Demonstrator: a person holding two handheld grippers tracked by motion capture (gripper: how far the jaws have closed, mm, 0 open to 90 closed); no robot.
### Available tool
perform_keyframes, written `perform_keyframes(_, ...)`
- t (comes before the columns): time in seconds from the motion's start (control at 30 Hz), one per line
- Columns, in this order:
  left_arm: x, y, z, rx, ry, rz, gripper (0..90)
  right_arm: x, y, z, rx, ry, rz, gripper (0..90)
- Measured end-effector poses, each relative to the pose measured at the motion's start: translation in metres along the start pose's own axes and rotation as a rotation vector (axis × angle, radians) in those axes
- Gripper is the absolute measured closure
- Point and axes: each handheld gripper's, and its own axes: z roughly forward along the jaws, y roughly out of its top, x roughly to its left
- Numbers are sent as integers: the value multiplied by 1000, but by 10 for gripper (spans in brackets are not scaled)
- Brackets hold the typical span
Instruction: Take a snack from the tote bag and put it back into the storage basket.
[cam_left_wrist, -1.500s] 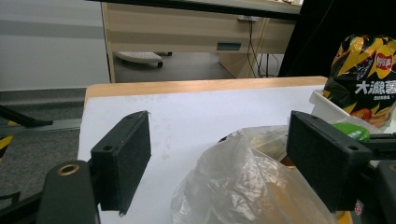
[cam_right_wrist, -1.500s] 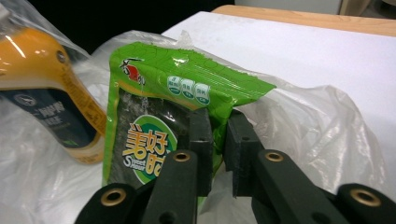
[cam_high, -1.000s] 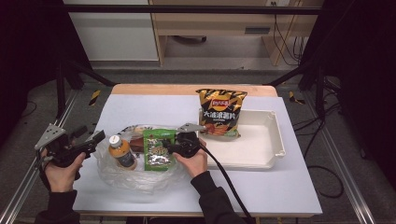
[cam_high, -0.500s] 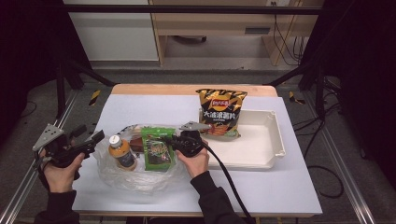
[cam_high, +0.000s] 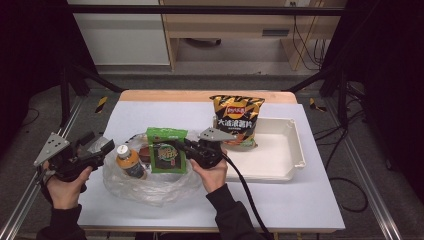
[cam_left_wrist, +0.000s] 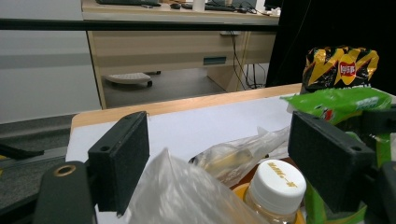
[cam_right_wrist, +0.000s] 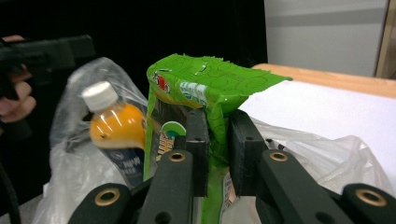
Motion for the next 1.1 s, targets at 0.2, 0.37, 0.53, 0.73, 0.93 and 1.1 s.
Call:
perform_keyframes(0.2, -1, 1, 0, -1, -2, -1, 200, 5, 12, -11, -51, 11, -21, 798)
perform_keyframes(0.37, -1, 1, 0, 2, -3, -2, 200, 10, 19, -13, -91, 23, -37, 797)
perform_keyframes(0.53, -1, 1, 0, 2, -3, -4, 200, 16, 25, -13, -105, 29, -53, 796)
perform_keyframes(0.73, 0, 1, -1, 1, -1, -6, 200, 20, 37, -20, -137, 23, -68, 796)
perform_keyframes(0.93, -1, 0, 0, 5, -2, -5, 200, 21, 48, -30, -166, 12, -78, 796)
perform_keyframes(1.1, -1, 0, 0, 6, -2, -6, 200, 23, 57, -36, -191, 15, -87, 796)
